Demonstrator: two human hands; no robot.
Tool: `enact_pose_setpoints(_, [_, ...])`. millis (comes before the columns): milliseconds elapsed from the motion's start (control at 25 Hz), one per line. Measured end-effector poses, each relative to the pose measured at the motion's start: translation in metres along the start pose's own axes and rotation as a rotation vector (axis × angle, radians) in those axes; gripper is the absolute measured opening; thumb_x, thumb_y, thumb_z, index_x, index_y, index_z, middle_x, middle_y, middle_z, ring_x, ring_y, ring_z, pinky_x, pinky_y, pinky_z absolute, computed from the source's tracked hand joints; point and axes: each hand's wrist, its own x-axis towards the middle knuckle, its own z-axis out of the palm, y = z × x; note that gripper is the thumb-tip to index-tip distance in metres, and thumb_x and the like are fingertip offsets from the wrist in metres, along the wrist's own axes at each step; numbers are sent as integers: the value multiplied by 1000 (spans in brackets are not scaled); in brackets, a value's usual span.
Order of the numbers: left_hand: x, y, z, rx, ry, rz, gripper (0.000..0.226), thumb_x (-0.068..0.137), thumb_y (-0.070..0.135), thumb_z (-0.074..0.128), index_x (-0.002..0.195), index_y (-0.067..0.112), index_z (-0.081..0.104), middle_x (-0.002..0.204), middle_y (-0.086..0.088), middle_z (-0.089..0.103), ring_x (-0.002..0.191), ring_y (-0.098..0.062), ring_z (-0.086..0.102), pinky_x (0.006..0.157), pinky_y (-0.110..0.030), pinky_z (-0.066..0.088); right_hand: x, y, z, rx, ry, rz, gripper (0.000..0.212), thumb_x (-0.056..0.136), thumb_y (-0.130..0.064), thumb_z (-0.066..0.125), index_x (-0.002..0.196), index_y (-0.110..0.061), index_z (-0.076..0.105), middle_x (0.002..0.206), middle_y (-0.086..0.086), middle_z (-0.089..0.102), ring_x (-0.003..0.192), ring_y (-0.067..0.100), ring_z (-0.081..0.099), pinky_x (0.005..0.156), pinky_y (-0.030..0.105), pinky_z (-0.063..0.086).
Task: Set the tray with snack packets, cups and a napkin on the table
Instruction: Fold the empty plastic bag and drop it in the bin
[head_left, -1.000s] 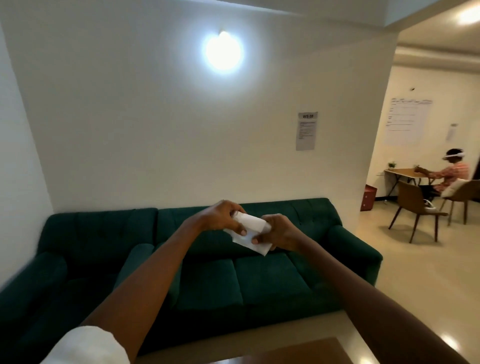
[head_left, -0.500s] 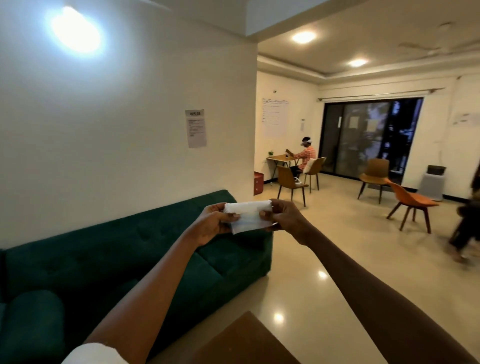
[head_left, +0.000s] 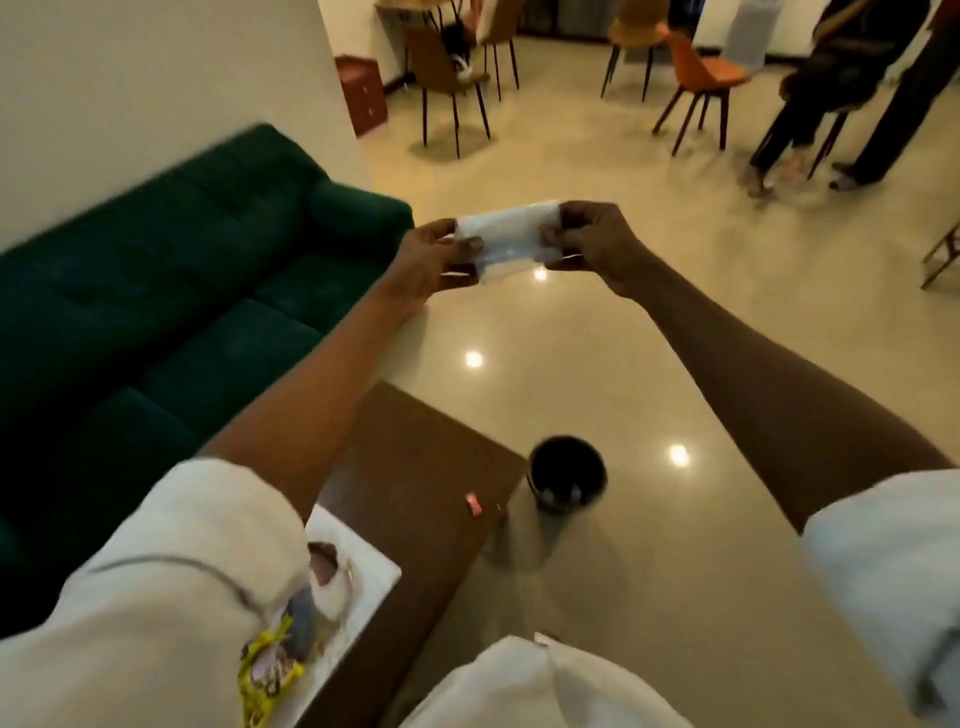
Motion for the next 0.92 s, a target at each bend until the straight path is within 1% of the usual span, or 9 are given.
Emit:
enact_pose_setpoints(120, [45,-67,43,-58,-29,-161,39,87,6,75,124,4,65,110,-14,71,96,-28,73,83,-37,60,-3,70,-50,-5,52,144,35,87,-11,80,119,-1,69,96,12,72,78,24,76,71,34,63])
enact_pose_setpoints(240, [77,-121,69,-135,-26,-323,34,87,-3,72,119,3,66,105,-12,70,90,-26,71,81,-35,61,-8,135,-86,70,80,249,23,90,-1,73,113,0,72,91,9,76,81,25,77,79,35,63])
enact_pose_setpoints(400, [114,-172,83,-179,-43,-429,36,84,-8,71,119,1,67,101,-12,72,85,-25,71,80,-35,62,1,178,-95,206,115,374,31,91,-8,66,122,-11,72,112,7,70,99,26,72,92,42,61])
enact_pose_setpoints(480, [130,-197,96,-185,-78,-454,40,83,-5,74,122,-1,66,101,-11,73,85,-24,72,77,-33,61,4,198,-90,201,113,396,33,91,-10,69,123,-17,70,117,5,69,104,26,70,91,43,61])
enact_pose_setpoints(600, [147,-252,111,-269,-98,-506,42,86,8,77,126,2,64,109,-15,72,90,-26,73,83,-38,62,14,250,-83,-11,244,392,36,86,1,72,121,-7,70,111,11,72,95,26,73,84,47,64])
enact_pose_setpoints(720, [138,-329,126,-305,-15,-649,36,87,34,78,113,13,65,119,-18,68,99,-32,72,90,-45,61,21,320,-80,-281,508,408,30,80,-11,72,110,-12,76,99,5,75,87,23,74,78,45,64])
enact_pose_setpoints(800, [125,-386,136,-192,43,-736,25,91,39,71,100,17,63,109,-13,67,93,-31,69,76,-38,60,20,366,-72,-471,559,453,30,79,-18,66,107,-18,77,100,-1,75,90,19,72,82,38,61])
enact_pose_setpoints(840, [124,-413,138,-126,38,-744,25,94,37,68,97,13,61,103,-12,65,89,-29,65,68,-31,55,20,392,-65,-540,543,489,31,80,-18,64,109,-19,76,104,0,74,94,20,70,84,35,58])
enact_pose_setpoints(920, [129,-457,140,-13,48,-735,31,97,34,65,108,5,59,104,-12,65,87,-22,60,62,-24,44,22,448,-46,-624,483,545,34,83,-15,60,114,-16,73,113,5,71,100,25,68,82,31,52])
